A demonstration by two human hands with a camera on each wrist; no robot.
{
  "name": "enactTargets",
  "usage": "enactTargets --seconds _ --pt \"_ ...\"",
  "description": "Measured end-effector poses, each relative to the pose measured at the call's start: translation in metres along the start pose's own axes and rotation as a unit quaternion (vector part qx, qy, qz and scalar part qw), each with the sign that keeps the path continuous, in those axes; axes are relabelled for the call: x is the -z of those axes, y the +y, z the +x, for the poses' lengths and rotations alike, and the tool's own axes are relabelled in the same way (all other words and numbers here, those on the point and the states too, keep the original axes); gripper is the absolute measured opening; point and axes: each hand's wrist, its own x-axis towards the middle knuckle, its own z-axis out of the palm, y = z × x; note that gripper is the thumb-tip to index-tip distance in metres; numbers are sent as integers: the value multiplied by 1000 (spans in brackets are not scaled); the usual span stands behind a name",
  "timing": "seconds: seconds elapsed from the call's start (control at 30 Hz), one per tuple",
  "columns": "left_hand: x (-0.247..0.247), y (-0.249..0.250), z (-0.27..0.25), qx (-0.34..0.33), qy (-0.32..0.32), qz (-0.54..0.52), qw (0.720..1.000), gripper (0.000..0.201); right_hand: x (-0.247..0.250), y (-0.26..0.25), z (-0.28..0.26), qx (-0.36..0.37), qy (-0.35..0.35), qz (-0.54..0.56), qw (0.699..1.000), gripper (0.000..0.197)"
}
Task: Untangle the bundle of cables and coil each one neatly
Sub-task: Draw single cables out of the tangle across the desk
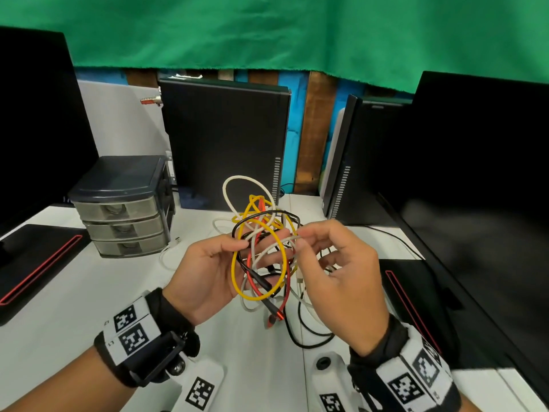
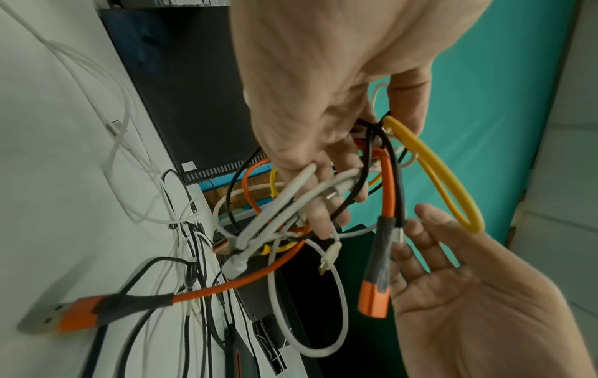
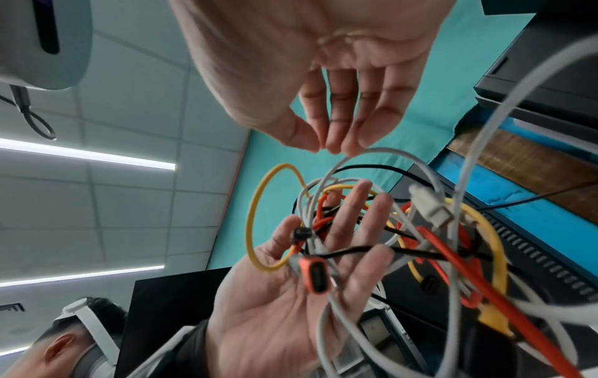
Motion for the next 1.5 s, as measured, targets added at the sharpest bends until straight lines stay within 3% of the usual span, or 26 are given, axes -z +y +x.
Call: enactTargets --seconds 0.1,0.2,0.27,0.33,0.4,0.63,0.77,0.83,0.93,1.1,1.2,1.37,1.5 --pt "4 -3 1 -7 -29 -15 999 53 -1 -3 -1 53 20 -38 998 27" --pt "3 -2 1 -14 -24 5 1000 65 -5 -2 -5 93 7 -57 994 5" --pt "2 0 0 -22 -3 41 999 61 -8 1 -6 89 -5 -55 994 14" --pt "2 0 1 -39 17 90 995 43 -9 4 -6 76 -19 -63 995 19" --pt "3 -1 1 -53 40 136 989 43 -9 8 -5 61 -31 -79 995 17" --pt "-2 -2 1 -104 37 251 962 39 -12 11 -6 61 43 -77 994 14" --pt "-3 -3 1 -141 46 301 942 33 -10 10 -5 93 49 -93 990 13" --pt "-3 -4 1 -159 40 339 926 37 -10 11 -6 125 28 -126 984 13" --pt "-4 -9 1 -165 -1 337 927 55 -12 17 -5 146 -21 -201 968 15" --pt "-5 -16 -1 -145 -34 435 888 81 -10 25 -3 112 -87 -246 959 18" --pt "-5 -16 0 -152 -21 459 875 74 -10 31 -2 86 -86 -227 966 14" --pt "8 -21 2 -161 60 525 833 63 -2 37 8 -64 -13 -114 991 7" --pt "19 -17 6 -164 82 634 751 41 16 33 25 -124 -3 -57 991 15"
